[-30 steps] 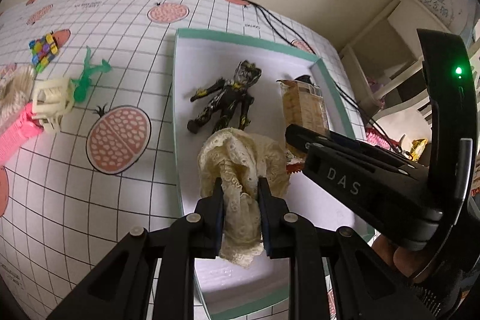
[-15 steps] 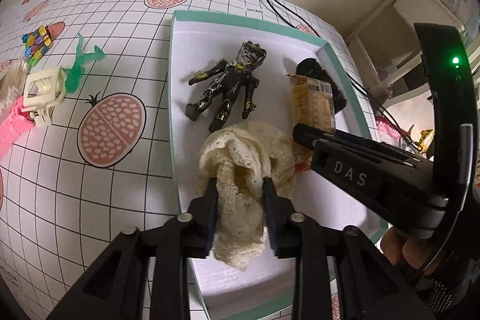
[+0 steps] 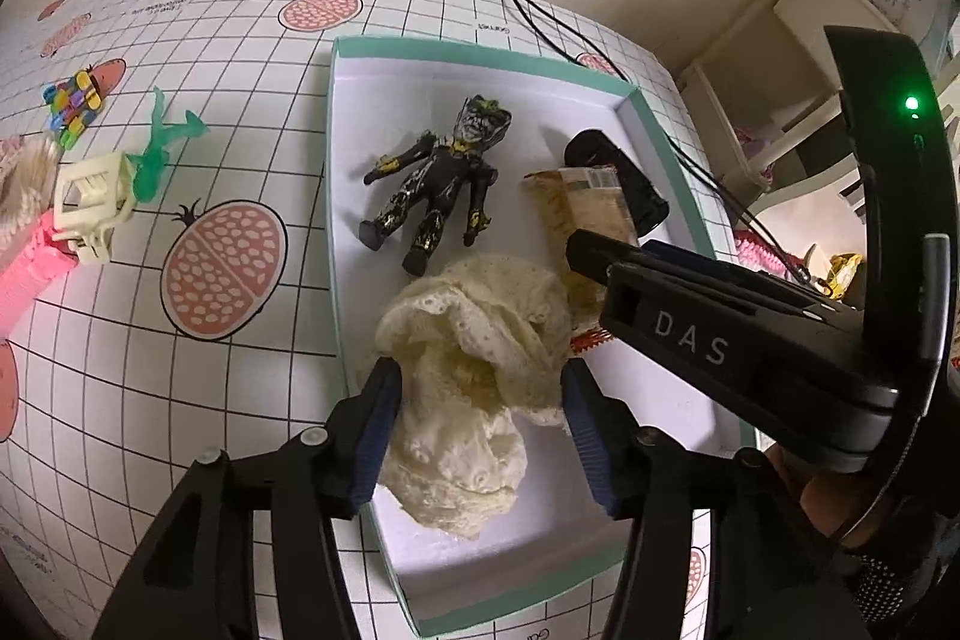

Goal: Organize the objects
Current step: 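Carry the lace cloth and snack bar into the tray and release both, then move both grippers back from the tray toward the pink clips and cream holder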

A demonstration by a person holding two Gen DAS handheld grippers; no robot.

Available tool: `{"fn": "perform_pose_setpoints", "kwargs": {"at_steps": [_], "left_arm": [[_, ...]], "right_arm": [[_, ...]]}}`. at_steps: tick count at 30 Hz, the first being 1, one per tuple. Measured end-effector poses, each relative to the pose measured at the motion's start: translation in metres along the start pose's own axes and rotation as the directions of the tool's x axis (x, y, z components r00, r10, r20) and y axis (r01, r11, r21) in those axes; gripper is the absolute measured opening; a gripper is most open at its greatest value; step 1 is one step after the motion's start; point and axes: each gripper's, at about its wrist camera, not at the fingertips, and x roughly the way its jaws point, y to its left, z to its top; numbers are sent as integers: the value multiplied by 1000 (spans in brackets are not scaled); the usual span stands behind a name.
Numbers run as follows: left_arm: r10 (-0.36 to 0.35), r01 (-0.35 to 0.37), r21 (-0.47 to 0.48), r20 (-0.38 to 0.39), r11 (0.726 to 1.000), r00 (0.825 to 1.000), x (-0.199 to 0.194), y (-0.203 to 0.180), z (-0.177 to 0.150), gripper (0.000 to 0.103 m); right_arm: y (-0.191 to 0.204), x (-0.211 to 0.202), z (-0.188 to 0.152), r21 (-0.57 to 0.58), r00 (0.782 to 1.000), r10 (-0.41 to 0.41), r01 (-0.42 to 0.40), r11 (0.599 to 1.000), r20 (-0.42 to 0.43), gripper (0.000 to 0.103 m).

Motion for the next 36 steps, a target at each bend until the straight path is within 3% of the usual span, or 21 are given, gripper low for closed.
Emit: {"fn": "perform_pose_setpoints", "kwargs": {"at_steps": [10, 21, 23, 30, 35, 36], "left_arm": [[15, -15, -3, 91, 1000, 996, -32, 3, 13, 57], [94, -85, -76, 123, 993, 988, -35, 33, 20, 57], [109, -97, -92, 132, 991, 985, -36, 38, 21, 66], [196, -171, -141, 196, 975, 961, -44, 55, 21, 95], [250, -217, -164, 218, 962, 943, -48, 64, 23, 97], [257, -223, -167, 220, 960, 941, -48, 66, 23, 102]], "right_arm": [[-3, -31, 9, 21, 996, 21, -22, 1000, 85, 49], [-1, -22, 9, 12, 998, 17, -18, 1000, 63, 53], [1, -22, 8, 3, 997, 20, -20, 1000, 68, 63], [11, -22, 7, -31, 996, 31, -29, 999, 84, 78], [12, -21, 7, -28, 996, 39, -36, 999, 83, 89], [13, -20, 7, -28, 996, 40, -38, 999, 84, 91]]}}
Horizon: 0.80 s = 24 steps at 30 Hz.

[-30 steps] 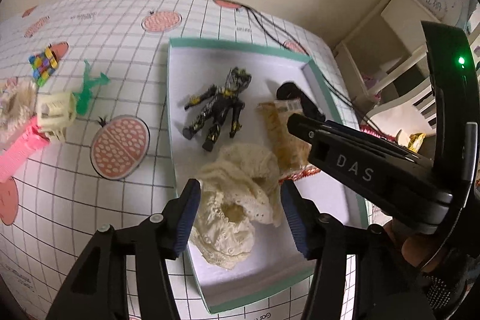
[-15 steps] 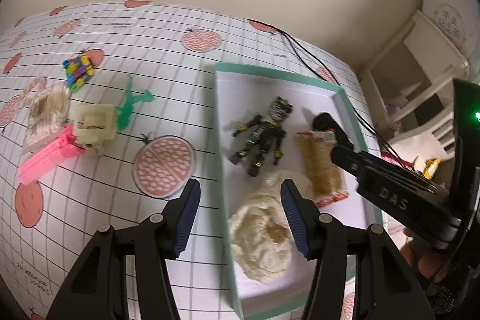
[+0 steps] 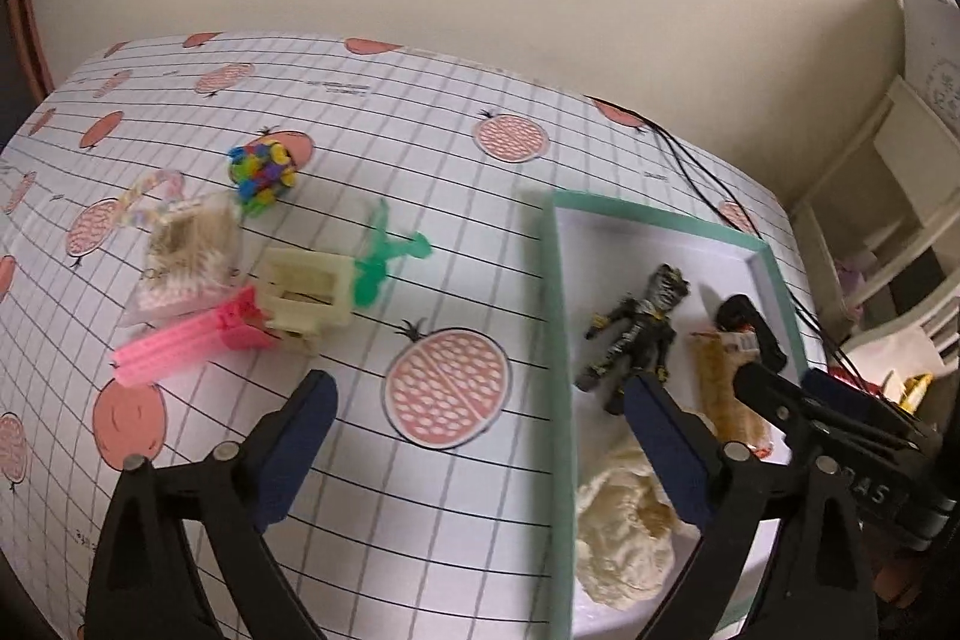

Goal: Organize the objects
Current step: 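Move both grippers back from the tray toward the pink clips and cream holder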

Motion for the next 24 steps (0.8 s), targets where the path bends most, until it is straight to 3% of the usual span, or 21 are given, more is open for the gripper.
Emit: {"fn": "perform_pose_setpoints", "kwargs": {"at_steps": [7, 24], "left_arm": [[28, -28, 6, 28, 1000, 999, -4, 8, 4, 103], [35, -35, 10, 41, 999, 999, -6, 28, 10, 103]], "right_arm": [[3, 0, 0, -11, 1000, 2, -2, 1000, 13, 103], [13, -1, 7, 32, 999, 20, -21, 999, 34, 103]]}}
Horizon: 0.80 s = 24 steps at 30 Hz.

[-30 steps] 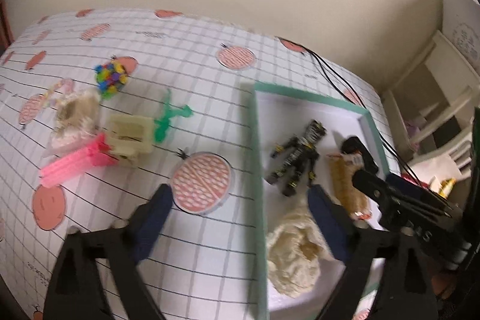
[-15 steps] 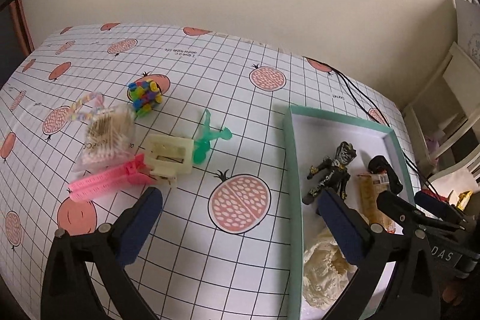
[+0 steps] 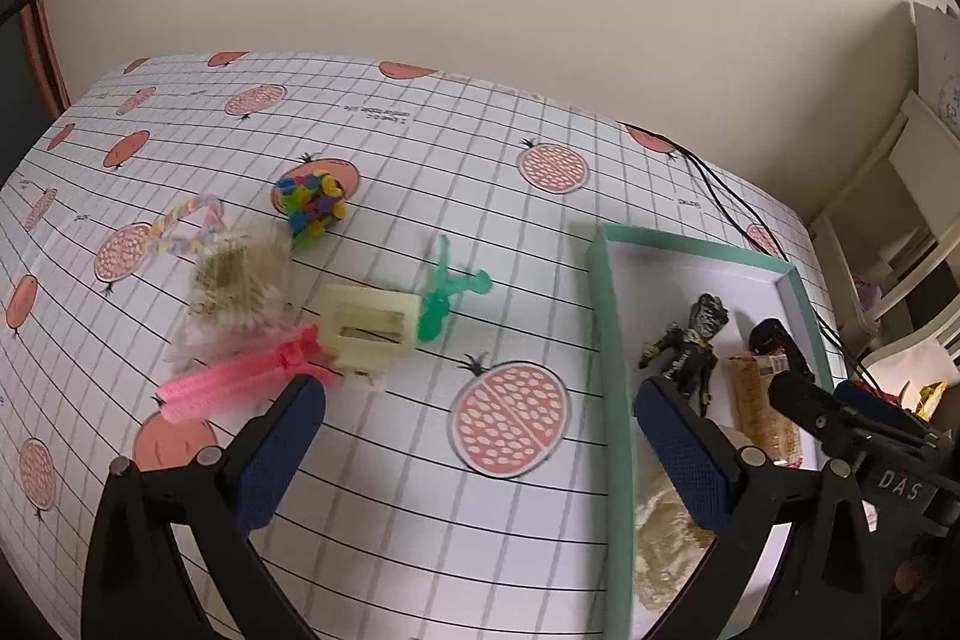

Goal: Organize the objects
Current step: 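Move both grippers back from the tray toward the pink clips and cream holder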

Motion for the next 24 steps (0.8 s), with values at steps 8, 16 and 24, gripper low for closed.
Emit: {"fn": "perform_pose_setpoints", "kwargs": {"at_steps": [8, 16, 24], "left_arm": [[61, -60, -37, 28, 998, 998, -7, 46, 14, 103], [110, -106, -87, 36, 991, 993, -9, 101, 21, 103], [132, -137, -133, -45, 982, 990, 8, 139, 15, 103]], "right_arm": [[43, -1, 6, -33, 998, 58, -57, 998, 25, 103], [101, 7, 8, -89, 991, 130, -127, 988, 22, 103], [145, 27, 5, -121, 986, 165, -164, 979, 0, 103]]}}
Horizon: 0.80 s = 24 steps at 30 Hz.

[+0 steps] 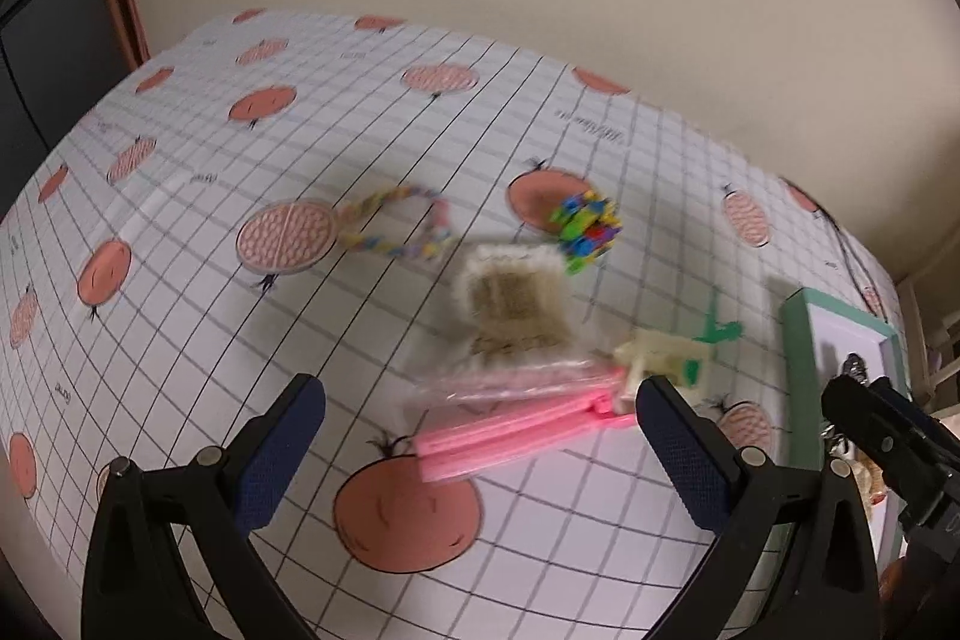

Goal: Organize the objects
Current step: 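Move both grippers back from the tray toward the pink clips and cream holder, then grasp the pink hair clips with the left gripper while the right gripper grasps the cream holder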

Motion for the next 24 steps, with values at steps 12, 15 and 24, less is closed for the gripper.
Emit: {"fn": "perform_pose_setpoints", "kwargs": {"at_steps": [12, 15, 24], "left_arm": [[76, -70, 206, -24, 976, 997, 31, -25, -12, 103], [77, -70, 246, -18, 967, 997, 36, -34, -16, 103], [25, -12, 306, -38, 952, 999, 40, -48, -21, 95]], "right_arm": [[-1, 30, -5, 24, 999, -15, 16, 1000, -48, 102], [-5, 31, -5, 36, 999, -17, 19, 999, -50, 102], [-4, 35, -6, 37, 998, -18, 20, 999, -59, 102]]}}
